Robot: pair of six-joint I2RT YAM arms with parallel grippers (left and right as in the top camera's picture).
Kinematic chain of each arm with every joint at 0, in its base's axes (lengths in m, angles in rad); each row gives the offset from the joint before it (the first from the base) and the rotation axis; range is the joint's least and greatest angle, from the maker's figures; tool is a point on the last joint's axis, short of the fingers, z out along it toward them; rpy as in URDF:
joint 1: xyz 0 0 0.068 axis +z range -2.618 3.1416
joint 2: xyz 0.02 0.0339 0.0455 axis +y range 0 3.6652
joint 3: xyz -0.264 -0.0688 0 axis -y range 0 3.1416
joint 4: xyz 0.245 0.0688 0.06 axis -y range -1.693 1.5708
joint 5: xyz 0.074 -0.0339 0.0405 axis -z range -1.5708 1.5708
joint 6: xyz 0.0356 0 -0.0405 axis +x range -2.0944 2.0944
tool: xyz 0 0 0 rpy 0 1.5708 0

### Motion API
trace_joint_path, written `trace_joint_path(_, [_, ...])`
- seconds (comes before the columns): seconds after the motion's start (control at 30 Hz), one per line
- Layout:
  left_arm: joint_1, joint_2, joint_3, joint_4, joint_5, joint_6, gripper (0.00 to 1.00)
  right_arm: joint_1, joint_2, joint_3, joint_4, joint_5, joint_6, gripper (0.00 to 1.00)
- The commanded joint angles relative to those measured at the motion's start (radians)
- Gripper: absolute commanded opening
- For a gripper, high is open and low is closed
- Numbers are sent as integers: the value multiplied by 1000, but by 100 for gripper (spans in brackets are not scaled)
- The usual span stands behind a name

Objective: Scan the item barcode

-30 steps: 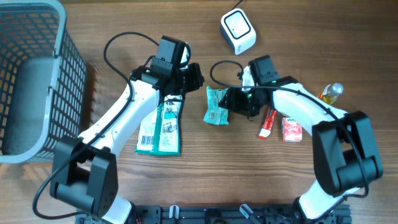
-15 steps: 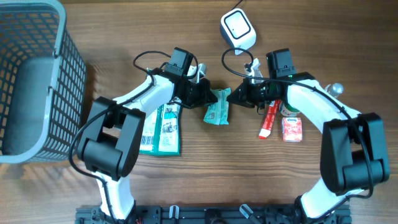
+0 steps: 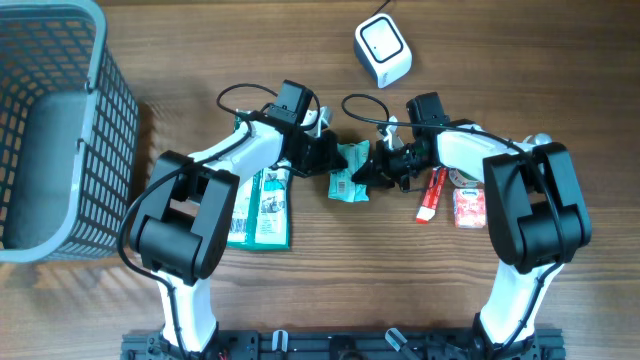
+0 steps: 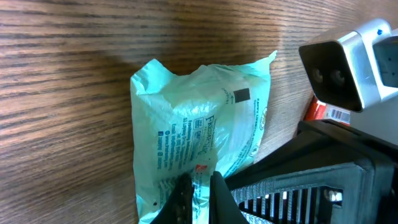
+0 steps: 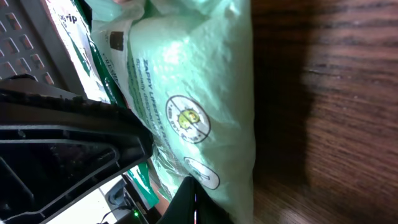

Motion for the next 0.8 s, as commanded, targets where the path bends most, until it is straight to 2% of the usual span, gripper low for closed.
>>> trace_joint_path(0.0, [8, 79, -65, -36, -239, 28, 4, -1, 84, -20, -4, 210, 22, 4])
trace_joint_path(0.17, [51, 60, -60, -44, -235, 47, 4, -1, 44, -19, -8, 210, -3, 4])
trace_joint_path(0.37, [101, -127, 26, -97, -225, 68, 4, -1, -183, -5, -2, 210, -44, 4])
trace_joint_path(0.5, [81, -220, 30, -119, -90, 68, 4, 0, -309, -5, 39, 211, -61, 4])
trace_joint_path(0.77, [-19, -113, 29, -180, 42, 72, 4, 0, -229, -5, 127, 253, -46, 4])
